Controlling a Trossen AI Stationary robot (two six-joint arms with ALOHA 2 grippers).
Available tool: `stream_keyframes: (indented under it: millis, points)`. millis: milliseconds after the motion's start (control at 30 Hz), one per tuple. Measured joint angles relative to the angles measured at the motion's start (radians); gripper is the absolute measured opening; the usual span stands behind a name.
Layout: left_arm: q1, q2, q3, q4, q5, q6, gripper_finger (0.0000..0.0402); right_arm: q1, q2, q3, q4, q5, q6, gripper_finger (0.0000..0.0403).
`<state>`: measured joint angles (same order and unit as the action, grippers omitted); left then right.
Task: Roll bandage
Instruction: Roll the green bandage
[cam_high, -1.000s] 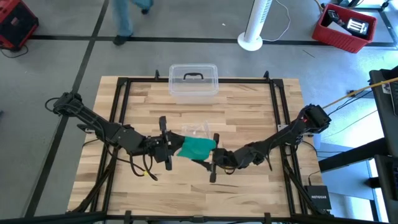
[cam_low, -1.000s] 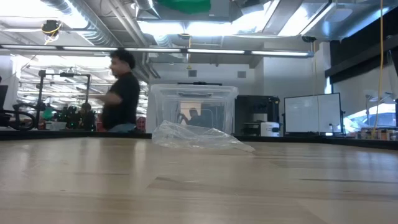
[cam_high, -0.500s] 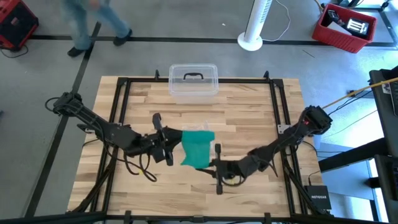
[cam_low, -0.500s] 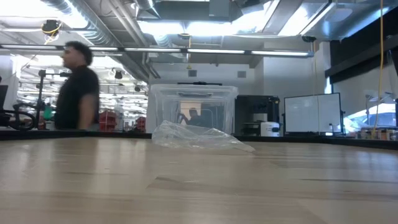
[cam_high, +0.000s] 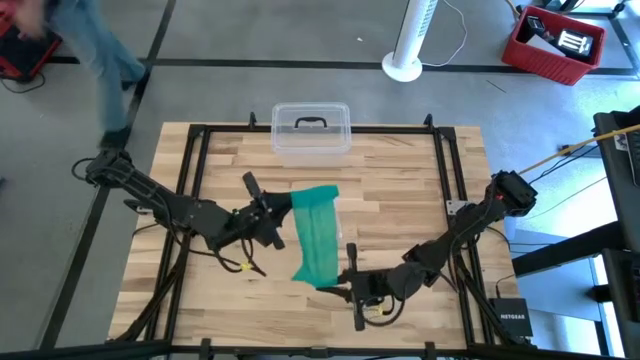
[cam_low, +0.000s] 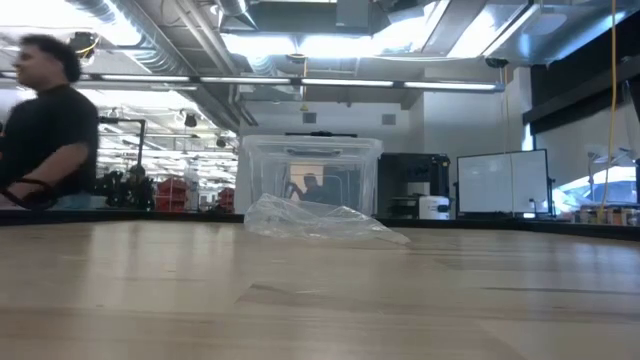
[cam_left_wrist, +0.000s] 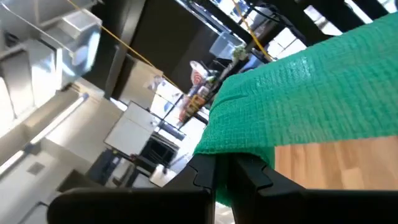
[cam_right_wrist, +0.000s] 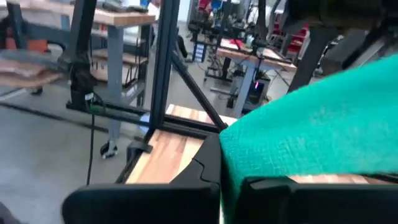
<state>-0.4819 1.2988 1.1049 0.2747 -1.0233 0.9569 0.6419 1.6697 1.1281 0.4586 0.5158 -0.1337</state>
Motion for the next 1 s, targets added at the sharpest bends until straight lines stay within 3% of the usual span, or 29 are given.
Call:
stream_keyframes:
  millis: [300, 367, 533, 700, 833, 1000]
  points:
    - [-0.016, -0.057, 0.0, 0.086, 0.029, -0.04, 0.0013, -0.015, 0.015, 0.007, -0.263, 0.0, 0.172, 0.0002]
    - [-0.025, -0.088, 0.0, 0.058, 0.091, -0.106, 0.0013, -0.017, 0.023, 0.007, -0.279, 0.013, 0.183, 0.0001]
    - [-0.037, -0.137, 0.0, -0.024, 0.369, -0.321, 0.0013, -0.047, 0.035, 0.007, -0.257, 0.053, 0.18, 0.0008]
    - [-0.053, -0.135, 0.0, -0.045, 0.427, -0.407, 0.0013, -0.095, 0.035, 0.007, -0.2, 0.059, 0.18, 0.0027]
    - [-0.055, -0.133, 0.0, -0.08, 0.435, -0.431, 0.0013, -0.129, 0.035, 0.007, -0.179, 0.033, 0.18, 0.0068]
    - [-0.054, -0.132, 0.0, -0.095, 0.421, -0.434, 0.0013, -0.132, 0.02, 0.018, -0.178, 0.074, 0.168, 0.0154]
